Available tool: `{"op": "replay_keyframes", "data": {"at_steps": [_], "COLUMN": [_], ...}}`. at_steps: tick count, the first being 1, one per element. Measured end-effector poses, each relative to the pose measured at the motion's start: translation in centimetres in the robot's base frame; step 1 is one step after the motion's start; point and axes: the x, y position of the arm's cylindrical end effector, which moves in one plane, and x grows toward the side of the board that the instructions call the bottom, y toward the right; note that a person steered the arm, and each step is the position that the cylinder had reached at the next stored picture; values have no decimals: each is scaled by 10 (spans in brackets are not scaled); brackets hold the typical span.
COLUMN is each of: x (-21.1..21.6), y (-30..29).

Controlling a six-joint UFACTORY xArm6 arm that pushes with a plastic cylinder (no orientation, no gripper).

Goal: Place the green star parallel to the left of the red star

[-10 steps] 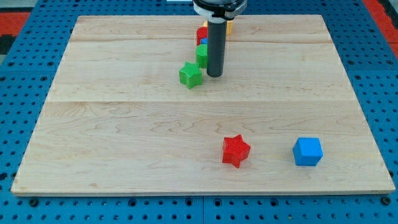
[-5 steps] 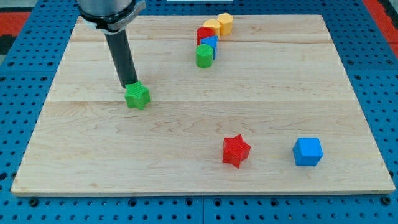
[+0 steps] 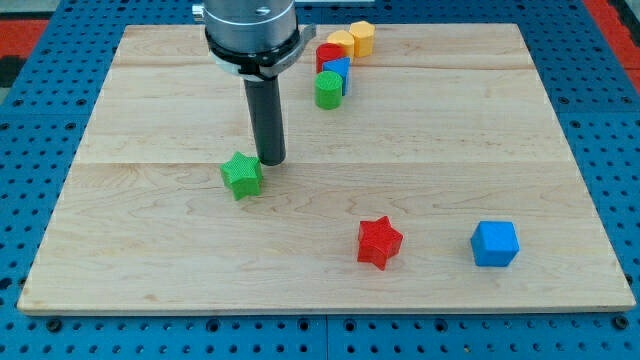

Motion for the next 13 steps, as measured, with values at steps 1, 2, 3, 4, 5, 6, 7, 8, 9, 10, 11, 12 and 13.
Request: {"op": "replay_keyframes", "data": {"at_steps": [1,2,3,4,5,6,7,8,9,10,11,12,13], "x": [-1,-13,-12,21,26,-9,13,33,39,39,39,45,54], "y": [0,0,1,1,-11,-33,-55,-55,-55,-55,-84,-95,-79]}}
